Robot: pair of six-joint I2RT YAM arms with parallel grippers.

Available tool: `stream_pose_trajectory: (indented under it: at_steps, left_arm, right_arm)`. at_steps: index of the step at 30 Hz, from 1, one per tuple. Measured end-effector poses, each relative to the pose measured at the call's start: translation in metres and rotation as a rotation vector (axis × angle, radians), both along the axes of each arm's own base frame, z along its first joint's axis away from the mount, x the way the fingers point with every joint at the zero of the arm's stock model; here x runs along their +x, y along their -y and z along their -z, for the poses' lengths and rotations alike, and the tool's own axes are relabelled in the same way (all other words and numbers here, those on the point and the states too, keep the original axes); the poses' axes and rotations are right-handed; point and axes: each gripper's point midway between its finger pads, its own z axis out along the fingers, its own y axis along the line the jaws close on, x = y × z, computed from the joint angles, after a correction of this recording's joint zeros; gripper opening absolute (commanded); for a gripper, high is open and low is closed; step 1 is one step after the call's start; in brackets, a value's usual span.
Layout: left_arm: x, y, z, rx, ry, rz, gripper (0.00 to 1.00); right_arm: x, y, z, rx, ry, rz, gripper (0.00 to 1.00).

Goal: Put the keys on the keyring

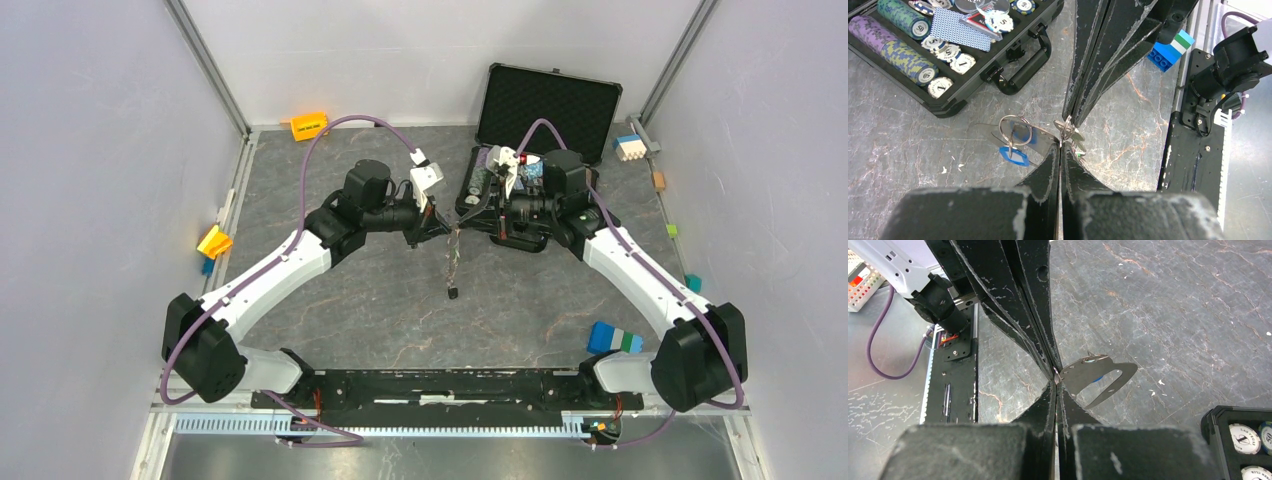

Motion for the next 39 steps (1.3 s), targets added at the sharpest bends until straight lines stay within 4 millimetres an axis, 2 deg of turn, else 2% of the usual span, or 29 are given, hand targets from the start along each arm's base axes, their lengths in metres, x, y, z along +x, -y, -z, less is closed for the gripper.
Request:
stream_pose_trajectory:
  at_steps: [39]
  left_arm:
    - [-0.005,-0.003,-0.003,-0.007,0.018,0.009,0.02]
  right_arm:
    - [0.001,-0.002,0.012,-0.034,-0.007,0.014,0.00]
